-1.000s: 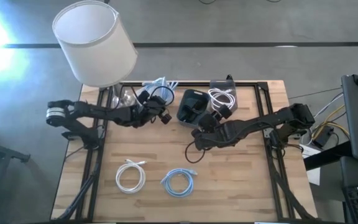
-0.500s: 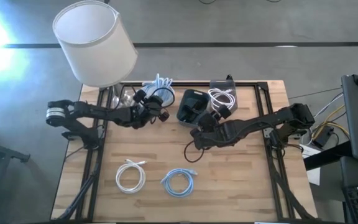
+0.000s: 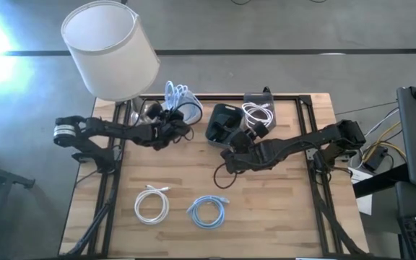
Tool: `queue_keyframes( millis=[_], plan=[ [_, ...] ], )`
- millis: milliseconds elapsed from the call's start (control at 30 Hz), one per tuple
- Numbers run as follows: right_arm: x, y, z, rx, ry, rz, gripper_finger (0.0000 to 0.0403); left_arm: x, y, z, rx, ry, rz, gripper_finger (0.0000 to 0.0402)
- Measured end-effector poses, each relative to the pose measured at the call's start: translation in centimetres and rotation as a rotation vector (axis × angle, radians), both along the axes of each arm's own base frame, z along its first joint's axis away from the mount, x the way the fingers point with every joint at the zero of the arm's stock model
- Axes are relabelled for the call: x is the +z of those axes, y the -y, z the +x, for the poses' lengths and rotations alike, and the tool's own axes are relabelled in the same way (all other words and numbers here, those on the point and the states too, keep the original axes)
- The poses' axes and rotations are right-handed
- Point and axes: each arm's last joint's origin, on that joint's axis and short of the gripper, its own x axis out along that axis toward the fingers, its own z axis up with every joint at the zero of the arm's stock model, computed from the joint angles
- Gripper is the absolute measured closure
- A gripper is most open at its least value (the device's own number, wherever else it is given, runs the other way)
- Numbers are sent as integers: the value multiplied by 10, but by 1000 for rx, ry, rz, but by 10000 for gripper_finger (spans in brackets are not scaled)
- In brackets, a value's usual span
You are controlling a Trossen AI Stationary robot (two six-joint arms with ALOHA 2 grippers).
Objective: Pick & Place USB Port
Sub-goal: Put the right blue cable into the white bin
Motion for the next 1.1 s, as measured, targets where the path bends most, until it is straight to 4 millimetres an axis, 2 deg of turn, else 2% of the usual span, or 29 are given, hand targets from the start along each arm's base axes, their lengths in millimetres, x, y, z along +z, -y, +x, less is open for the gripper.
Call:
queue_keyframes(
  millis=[233,600,1100],
  plan=[
    [0,0,1,0,8,1,303,-3,-5,-6,87,-7,39,351],
    [0,0,1,0,11,2,302,-25,-9,-19,96,59,-48,348],
    [0,3,1,-11,14,2,303,-25,-16,-17,53,135,-125,287]
  ],
)
